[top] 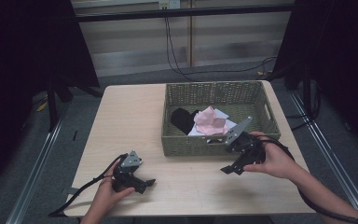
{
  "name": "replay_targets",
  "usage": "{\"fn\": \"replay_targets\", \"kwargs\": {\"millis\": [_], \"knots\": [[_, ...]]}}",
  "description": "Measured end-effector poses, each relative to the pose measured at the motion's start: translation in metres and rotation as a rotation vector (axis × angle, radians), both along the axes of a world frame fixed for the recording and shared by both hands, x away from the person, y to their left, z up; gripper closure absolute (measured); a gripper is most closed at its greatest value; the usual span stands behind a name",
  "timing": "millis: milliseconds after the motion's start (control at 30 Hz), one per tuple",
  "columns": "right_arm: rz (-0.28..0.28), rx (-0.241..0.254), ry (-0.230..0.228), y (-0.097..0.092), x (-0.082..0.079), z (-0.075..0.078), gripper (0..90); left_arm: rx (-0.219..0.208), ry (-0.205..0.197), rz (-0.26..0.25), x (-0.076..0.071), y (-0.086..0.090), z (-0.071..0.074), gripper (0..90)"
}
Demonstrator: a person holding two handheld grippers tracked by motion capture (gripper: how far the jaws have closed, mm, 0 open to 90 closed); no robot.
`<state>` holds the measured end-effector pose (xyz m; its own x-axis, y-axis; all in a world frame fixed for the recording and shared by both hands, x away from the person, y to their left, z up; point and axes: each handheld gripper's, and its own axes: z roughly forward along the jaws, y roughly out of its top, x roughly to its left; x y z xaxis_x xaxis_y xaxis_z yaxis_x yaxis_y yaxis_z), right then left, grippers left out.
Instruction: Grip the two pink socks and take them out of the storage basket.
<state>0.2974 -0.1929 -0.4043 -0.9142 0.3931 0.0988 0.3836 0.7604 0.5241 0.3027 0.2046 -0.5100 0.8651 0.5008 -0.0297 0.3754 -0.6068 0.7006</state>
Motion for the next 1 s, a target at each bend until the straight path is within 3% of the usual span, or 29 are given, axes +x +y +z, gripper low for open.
{"fn": "replay_targets", "kwargs": {"millis": [333,533,1000], "knots": [[-0.018,-0.005,0.012,-0.002,0.012,0.027,20.6,-0.001,0.000,0.000,0.000,0.000,0.000,0.0],[-0.049,0.013,0.010,-0.004,0.031,0.045,21.3,-0.001,0.000,0.000,0.000,0.000,0.000,0.0],[-0.147,-0.011,-0.010,-0.009,0.078,0.048,23.4,-0.005,0.001,0.004,0.000,0.000,0.000,0.0]]}}
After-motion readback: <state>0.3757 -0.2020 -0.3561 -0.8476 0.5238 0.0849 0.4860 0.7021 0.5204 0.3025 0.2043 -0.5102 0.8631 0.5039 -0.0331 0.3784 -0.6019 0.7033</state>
